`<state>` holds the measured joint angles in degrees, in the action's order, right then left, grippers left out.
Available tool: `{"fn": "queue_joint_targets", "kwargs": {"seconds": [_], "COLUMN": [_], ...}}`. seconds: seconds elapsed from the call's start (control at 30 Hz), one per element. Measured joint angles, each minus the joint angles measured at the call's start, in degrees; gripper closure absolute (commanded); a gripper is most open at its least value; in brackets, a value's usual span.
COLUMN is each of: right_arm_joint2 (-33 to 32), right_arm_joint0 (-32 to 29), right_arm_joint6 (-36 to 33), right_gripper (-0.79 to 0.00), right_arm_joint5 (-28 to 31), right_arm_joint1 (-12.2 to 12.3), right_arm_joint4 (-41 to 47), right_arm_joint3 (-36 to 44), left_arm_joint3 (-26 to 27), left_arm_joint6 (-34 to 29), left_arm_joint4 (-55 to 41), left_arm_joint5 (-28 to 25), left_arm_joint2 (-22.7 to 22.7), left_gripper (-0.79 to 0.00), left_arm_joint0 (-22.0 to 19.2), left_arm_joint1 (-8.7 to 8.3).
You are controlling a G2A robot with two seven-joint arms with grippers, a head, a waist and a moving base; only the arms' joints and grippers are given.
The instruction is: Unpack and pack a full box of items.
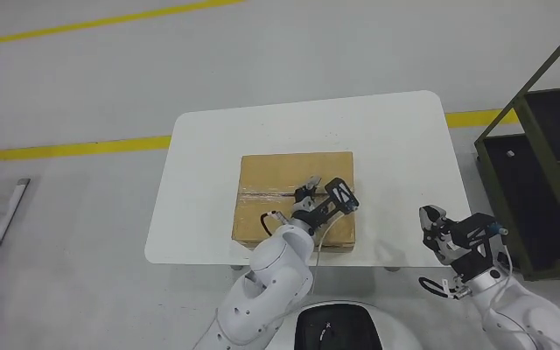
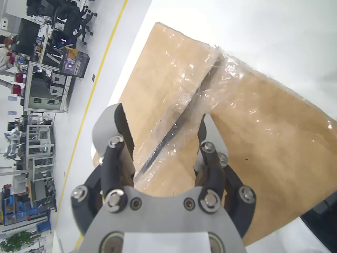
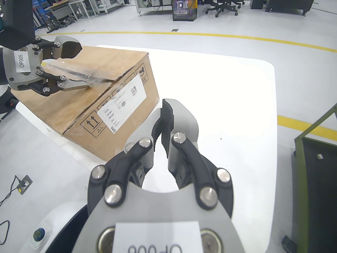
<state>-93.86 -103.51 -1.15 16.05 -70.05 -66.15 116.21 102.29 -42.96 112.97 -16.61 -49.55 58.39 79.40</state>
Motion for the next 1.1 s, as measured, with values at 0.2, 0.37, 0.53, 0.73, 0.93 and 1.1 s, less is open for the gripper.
{"fn": "queue_joint_targets", "kwargs": {"seconds": [0.2, 0.37, 0.53, 0.73, 0.93, 1.1], "right_arm_joint2": [0.08, 0.26, 0.32, 0.19, -1.04, -1.86], "right_arm_joint0": [-0.2, -0.31, -0.13, -0.1, -0.71, -1.13], "right_arm_joint6": [0.3, 0.4, 0.38, 0.42, 0.87, 0.92], "right_gripper": [0.0, 0.0, 0.0, 0.0, 0.0, 0.0], "right_arm_joint5": [-0.16, -0.15, 0.21, 0.52, 0.72, 0.91], "right_arm_joint1": [0.0, 0.0, 0.01, 0.07, 0.16, 0.22], "right_arm_joint4": [0.18, 0.48, 1.17, 1.2, 1.83, 2.14], "right_arm_joint3": [0.03, -0.18, -0.58, -0.66, -0.63, -0.37], "left_arm_joint3": [0.06, 1.51, 2.17, 5.25, 6.23, 2.99], "left_arm_joint6": [0.51, 1.51, 1.8, 2.03, 1.95, 1.57], "left_arm_joint4": [1.08, 1.16, 1.3, -0.36, -0.37, 1.04], "left_arm_joint5": [0.68, 1.53, 1.09, -1.42, -5.18, -5.58], "left_arm_joint2": [-0.56, -1.41, -2.21, -2.83, -1.48, -0.21], "left_gripper": [-0.117, 0.0, 0.0, -0.693, -0.77, -0.708], "left_arm_joint0": [0.32, 1.43, 2.39, 3.78, 4.59, 2.59], "left_arm_joint1": [0.28, 0.41, 0.48, 0.53, 0.65, 1.19]}}
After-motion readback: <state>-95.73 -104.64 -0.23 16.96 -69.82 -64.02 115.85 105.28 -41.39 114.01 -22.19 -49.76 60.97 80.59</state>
